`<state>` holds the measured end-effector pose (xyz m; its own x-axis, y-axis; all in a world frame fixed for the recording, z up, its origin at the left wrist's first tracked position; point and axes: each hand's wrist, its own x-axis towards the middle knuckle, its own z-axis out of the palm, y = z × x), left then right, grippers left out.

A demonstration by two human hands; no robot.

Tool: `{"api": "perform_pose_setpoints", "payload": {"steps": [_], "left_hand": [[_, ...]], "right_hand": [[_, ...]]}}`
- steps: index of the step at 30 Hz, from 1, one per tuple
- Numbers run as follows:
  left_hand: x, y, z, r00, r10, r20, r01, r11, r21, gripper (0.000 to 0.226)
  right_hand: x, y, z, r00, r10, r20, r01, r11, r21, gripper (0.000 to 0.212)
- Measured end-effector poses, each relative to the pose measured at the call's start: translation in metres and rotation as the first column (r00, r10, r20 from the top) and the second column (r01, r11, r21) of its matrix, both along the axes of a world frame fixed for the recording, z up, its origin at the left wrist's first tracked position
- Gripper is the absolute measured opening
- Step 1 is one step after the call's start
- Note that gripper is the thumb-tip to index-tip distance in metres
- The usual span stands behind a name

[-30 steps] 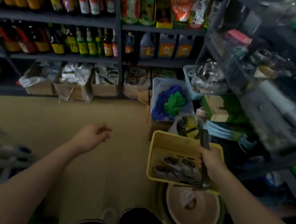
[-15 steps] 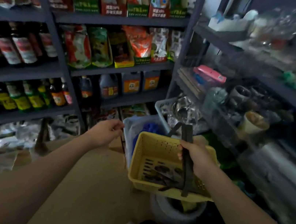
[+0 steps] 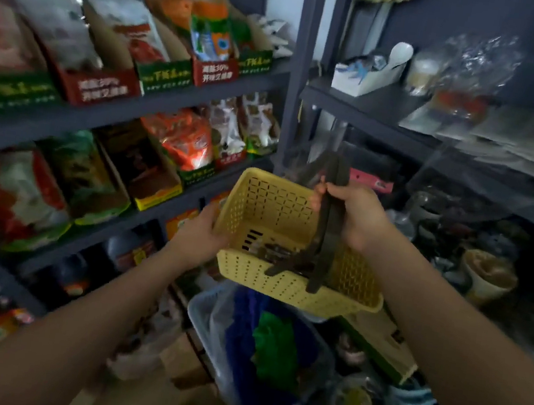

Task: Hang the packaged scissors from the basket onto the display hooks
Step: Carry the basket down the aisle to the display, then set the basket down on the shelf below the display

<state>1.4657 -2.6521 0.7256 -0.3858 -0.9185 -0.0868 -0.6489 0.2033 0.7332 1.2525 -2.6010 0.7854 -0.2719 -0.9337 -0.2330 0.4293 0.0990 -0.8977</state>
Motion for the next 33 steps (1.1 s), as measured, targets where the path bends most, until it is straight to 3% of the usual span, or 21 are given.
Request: {"api": "perform_pose_setpoints", "payload": {"steps": [4,8,13,16,19,22,25,26,29,31,32,33], "left_hand": [[0.019,-0.066,0.021,0.961,-0.175,-0.216,0.144,0.978,-0.153,0.051],[0.026,-0.114,0.043,0.916,-0.355,-0.185,0.265,0.885,-0.384,0.035],[0.019,-0.139,0.103,0.893,-0.35,-0.282,0.125,0.796,-0.592,0.029],[0.009,-0.148,0.136,0.845,-0.359,-0.398,0.039,0.782,-0.622,0.033],[-0.016,-0.153,0.166,0.789,-0.402,-0.465,0.002,0.759,-0.652,0.036],[-0.05,-0.153,0.179,0.752,-0.419,-0.509,-0.023,0.754,-0.656,0.039],[-0.087,-0.15,0.181,0.727,-0.431,-0.535,-0.028,0.759,-0.65,0.039],[-0.099,-0.149,0.18,0.719,-0.445,-0.533,-0.018,0.755,-0.655,0.038],[-0.132,-0.144,0.177,0.703,-0.475,-0.529,0.027,0.761,-0.648,0.035],[-0.154,-0.144,0.179,0.689,-0.477,-0.546,0.033,0.773,-0.634,0.036],[-0.164,-0.145,0.181,0.683,-0.474,-0.556,0.028,0.777,-0.628,0.036],[-0.174,-0.146,0.183,0.682,-0.465,-0.564,0.019,0.783,-0.622,0.036]], "right_hand": [[0.022,-0.039,0.044,0.99,-0.078,0.117,0.092,0.989,-0.118,0.016],[0.041,-0.066,0.103,0.973,-0.127,0.194,0.171,0.959,-0.226,0.024],[0.048,-0.086,0.169,0.966,-0.165,0.201,0.22,0.929,-0.298,0.024],[0.041,-0.09,0.207,0.973,-0.22,0.07,0.23,0.909,-0.346,0.019],[0.019,-0.082,0.245,0.918,-0.335,-0.212,0.251,0.905,-0.344,0.014],[-0.018,-0.061,0.268,0.777,-0.451,-0.438,0.314,0.882,-0.352,0.017],[-0.065,-0.03,0.268,0.526,-0.61,-0.592,0.504,0.785,-0.361,0.023],[-0.079,-0.019,0.262,0.502,-0.606,-0.617,0.551,0.774,-0.312,0.027],[-0.105,0.014,0.237,0.676,-0.479,-0.561,0.572,0.82,-0.011,0.034],[-0.117,0.027,0.224,0.718,-0.487,-0.497,0.562,0.827,0.0,0.032],[-0.128,0.031,0.223,0.641,-0.548,-0.537,0.626,0.778,-0.047,0.029],[-0.144,0.034,0.221,0.486,-0.584,-0.65,0.698,0.707,-0.114,0.032]]}}
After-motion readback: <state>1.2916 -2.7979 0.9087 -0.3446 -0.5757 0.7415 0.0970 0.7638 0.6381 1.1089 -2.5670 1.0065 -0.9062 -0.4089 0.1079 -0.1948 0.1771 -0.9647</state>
